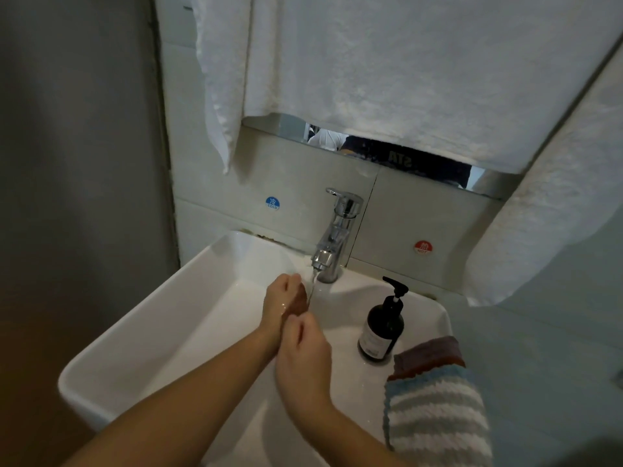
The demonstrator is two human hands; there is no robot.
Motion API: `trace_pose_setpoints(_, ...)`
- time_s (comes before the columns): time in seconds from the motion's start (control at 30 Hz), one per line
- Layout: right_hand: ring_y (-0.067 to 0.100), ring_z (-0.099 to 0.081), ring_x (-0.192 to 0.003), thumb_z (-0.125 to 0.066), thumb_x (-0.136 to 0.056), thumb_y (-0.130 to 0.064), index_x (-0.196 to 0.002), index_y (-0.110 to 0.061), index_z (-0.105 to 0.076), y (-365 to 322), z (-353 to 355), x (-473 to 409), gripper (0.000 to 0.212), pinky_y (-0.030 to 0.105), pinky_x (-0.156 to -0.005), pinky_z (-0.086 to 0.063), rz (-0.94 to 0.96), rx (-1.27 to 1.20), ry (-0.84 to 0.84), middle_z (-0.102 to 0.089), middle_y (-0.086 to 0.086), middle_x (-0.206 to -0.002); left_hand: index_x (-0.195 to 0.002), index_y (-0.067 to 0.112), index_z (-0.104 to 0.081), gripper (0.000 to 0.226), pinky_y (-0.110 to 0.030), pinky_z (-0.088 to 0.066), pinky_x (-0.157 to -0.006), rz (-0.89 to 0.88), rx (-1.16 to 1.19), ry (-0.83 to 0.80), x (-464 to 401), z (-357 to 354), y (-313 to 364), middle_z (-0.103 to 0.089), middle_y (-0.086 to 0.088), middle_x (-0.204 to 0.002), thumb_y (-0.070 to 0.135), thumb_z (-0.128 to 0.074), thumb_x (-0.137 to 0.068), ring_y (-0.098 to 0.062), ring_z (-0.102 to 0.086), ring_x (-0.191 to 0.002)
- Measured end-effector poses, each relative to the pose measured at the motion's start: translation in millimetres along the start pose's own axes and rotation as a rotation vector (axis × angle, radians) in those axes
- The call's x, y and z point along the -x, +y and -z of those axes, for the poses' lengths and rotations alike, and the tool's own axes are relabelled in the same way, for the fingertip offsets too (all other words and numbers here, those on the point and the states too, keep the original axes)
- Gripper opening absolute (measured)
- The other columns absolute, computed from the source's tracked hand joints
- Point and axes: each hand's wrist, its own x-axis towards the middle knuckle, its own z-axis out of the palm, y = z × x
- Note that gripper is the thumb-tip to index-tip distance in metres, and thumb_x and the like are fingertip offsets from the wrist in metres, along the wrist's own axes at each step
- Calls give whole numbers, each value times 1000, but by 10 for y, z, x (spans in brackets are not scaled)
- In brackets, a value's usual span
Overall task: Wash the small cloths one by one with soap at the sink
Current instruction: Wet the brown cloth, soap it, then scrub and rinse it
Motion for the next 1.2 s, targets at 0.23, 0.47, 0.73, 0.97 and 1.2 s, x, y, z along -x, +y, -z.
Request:
trace_pose_setpoints(0.23, 19, -61, -74, -37, -105, -28, -86, -23, -49, -121, 126, -544, 23, 33, -64, -49, -147, -175, 264, -61, -4, -77, -82, 9, -55, 21, -26, -41, -57, 104, 11, -152, 227, -122, 123, -58, -5, -71, 20, -49, -99, -15, -52, -64)
trace_pose_setpoints(0.47, 13, -57, -70, -37, -103, -29, -83, -26, -46, -112, 45, -183, 23, 33, -63, -46, 107, -5, 76, -59, -5, -75, -72, 8, -48, 32, -30, -38, -70, 70, 23, 2, 57, 45, 135, -53, -10, -75, 18, -42, -102, -25, -50, -77)
trace_pose_setpoints(0.73, 28, -62, -80, -35, -100, -36, -85, -21, -50, 0, -74, -444, 26, 45, -77, -54, -195, -189, 39, -62, 6, -82, -77, 9, -53, 27, -26, -32, -59, -37, -195, -32, 116, 64, 181, -53, -2, -74, 14, -41, -101, -24, -55, -77)
trace_pose_setpoints(0.97, 22, -58, -78, -41, -104, -23, -91, -13, -53, 78, 138, -850, 20, 34, -67, -47, -151, -169, 136, -59, 2, -80, -97, 10, -60, 27, -26, -51, -62, 15, -45, -242, 436, 0, 111, -66, -9, -83, 23, -38, -104, -20, -63, -73)
trace_pose_setpoints(1.2, 22, -57, -70, -32, -103, -40, -74, -15, -56, 359, 226, -906, 45, 34, -65, -45, -44, 205, 28, -60, 6, -75, -79, 12, -56, 30, -27, -42, -65, -51, -102, -151, 366, 163, 230, -56, -1, -75, 24, -43, -103, -15, -53, -72)
